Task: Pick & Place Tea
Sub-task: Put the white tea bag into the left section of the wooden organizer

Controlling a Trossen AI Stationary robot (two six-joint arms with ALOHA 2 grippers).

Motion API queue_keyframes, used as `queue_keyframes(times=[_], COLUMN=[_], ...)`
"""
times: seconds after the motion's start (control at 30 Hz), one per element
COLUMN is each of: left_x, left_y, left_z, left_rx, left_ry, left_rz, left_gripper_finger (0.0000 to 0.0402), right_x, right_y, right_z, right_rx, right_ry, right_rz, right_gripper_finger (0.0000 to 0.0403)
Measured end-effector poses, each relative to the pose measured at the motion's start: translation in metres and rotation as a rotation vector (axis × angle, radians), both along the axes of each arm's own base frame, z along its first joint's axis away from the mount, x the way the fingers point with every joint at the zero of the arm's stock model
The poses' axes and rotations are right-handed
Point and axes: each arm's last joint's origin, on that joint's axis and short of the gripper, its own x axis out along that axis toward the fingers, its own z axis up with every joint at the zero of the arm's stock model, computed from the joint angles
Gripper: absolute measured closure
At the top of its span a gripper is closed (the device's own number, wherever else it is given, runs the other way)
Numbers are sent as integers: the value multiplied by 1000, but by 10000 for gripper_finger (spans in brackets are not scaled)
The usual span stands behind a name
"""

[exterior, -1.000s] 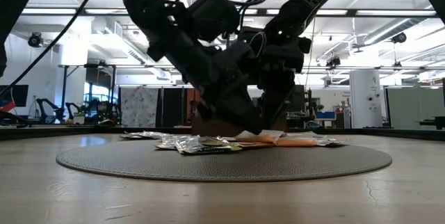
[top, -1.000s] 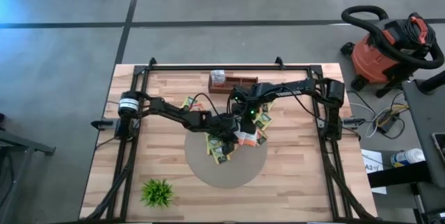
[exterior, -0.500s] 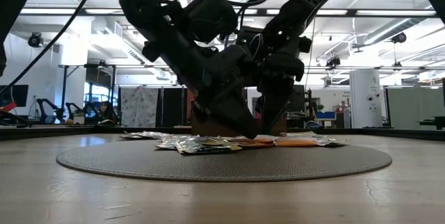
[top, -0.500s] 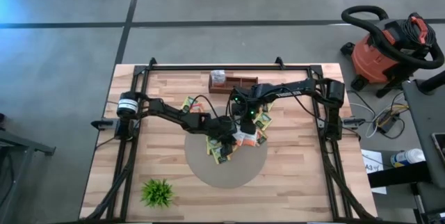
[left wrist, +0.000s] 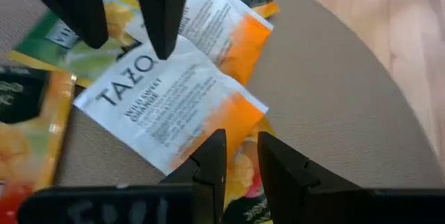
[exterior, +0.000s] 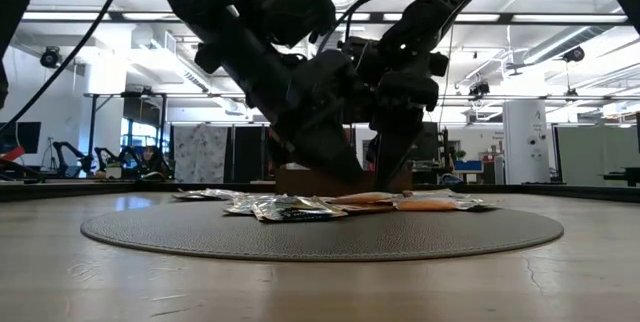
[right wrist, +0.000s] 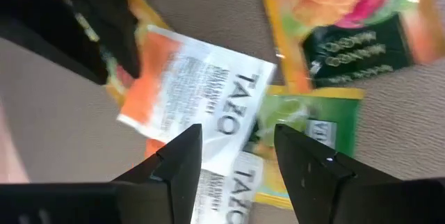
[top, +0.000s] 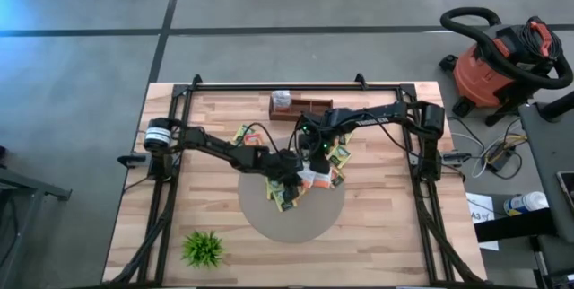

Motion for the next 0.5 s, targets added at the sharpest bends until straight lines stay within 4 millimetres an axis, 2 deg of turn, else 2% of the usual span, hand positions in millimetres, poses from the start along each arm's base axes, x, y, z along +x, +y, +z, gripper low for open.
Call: queue_keyframes(times=[0.23, 0.5], left_x=[3, 8], left_y=[-4, -5], left_z=[-17, -24], left_rx=[-26, -6], left_ry=[6, -19], left_rz=[-29, -14], left_gripper_finger=[324, 324], right_x=[3, 6], right_y=[1, 2], right_z=[0, -16], right_rx=[-10, 33], right_ry=[-36, 25], right_rz=[5, -36], right_gripper_finger=[225, 225])
